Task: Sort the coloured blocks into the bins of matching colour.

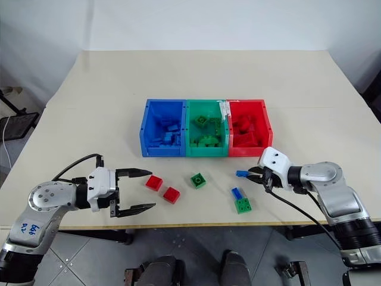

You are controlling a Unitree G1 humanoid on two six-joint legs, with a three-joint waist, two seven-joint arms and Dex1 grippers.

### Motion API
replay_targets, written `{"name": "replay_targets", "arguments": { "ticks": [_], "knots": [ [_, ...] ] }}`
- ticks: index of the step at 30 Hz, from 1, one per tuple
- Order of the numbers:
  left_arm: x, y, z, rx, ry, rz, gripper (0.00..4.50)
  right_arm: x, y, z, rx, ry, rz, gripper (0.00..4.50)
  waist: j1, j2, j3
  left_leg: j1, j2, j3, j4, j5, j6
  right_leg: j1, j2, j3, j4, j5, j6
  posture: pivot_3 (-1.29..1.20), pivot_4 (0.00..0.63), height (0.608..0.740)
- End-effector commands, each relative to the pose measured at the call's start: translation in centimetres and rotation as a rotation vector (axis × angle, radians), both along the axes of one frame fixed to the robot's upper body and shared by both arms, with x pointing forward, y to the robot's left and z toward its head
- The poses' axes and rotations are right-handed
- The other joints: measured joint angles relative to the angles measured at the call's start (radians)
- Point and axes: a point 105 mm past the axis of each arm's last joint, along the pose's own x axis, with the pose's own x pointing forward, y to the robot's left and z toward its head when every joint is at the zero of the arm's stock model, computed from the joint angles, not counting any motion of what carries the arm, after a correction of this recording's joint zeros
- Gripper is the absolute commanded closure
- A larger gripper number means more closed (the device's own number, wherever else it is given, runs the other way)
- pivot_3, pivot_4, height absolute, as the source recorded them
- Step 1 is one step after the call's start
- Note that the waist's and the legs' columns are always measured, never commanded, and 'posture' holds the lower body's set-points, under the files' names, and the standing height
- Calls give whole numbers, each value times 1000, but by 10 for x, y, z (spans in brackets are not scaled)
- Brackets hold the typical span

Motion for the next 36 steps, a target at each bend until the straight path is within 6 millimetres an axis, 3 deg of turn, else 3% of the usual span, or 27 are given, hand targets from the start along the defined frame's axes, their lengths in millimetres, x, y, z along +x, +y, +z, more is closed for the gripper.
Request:
{"name": "replay_targets", "arguments": {
  "ticks": [1, 10, 15, 18, 24, 27, 29, 33, 36],
  "knots": [
    [-1, -1, 10, -16, -52, -8, 0, 0, 3, -2, -13, -2, 18, 4433, -3, 0, 0, 0, 0, 0, 0, 0, 0, 0, 0, 0, 0, 0, 0, 0, 150, 740],
    [1, 1, 11, -18, -63, 4, 0, 5, 4, 5, 27, -27, -13, 4433, -7, 0, 0, 0, 0, 0, 0, 0, 0, 0, 0, 0, 0, 0, 0, 0, 150, 740],
    [1, 2, 11, -14, -64, 2, 0, -1, 16, 12, 21, -26, 110, 2917, -16, 0, 0, 0, 0, 0, 0, 0, 0, 0, 0, 0, 0, 0, 0, 0, 150, 740],
    [1, 2, 11, -14, -62, 1, 0, 7, 23, 17, 15, -41, 125, 2917, -18, 0, 0, 0, 0, 0, 0, 0, 0, 0, 0, 0, 0, 0, 0, 0, 150, 740],
    [2, 2, 11, -13, -59, -1, 0, 14, 36, 9, -23, -30, 173, 2917, -19, 0, 0, 0, 0, 0, -1, 0, -1, -1, 0, -1, 1, 0, 0, 0, 150, 740],
    [2, 3, 10, -14, -60, 2, 0, 13, 34, 7, -59, -33, 191, 3858, -17, 0, 0, -1, 0, -1, -1, 0, -1, -1, 0, -1, 1, 0, 0, 0, 150, 740],
    [2, 4, 10, -14, -60, 5, 0, 11, 32, 7, -85, -38, 211, 4052, -18, 0, 0, -1, 0, -1, -1, 0, -1, -1, 0, -1, 1, 0, 0, 0, 150, 740],
    [4, 7, 11, -29, -73, 40, 0, 10, 38, 20, -23, -50, 224, 4052, -19, 0, 0, -1, 0, 0, -1, 0, -1, -1, 0, -2, 1, 0, 0, 0, 150, 740],
    [9, 17, 14, -65, -84, 116, 0, -1, 64, 46, 123, -44, 307, 4052, -19, 0, 0, -1, 1, -1, -1, 0, -1, -1, 0, -2, 1, 0, 0, 0, 150, 740]
  ]
}}
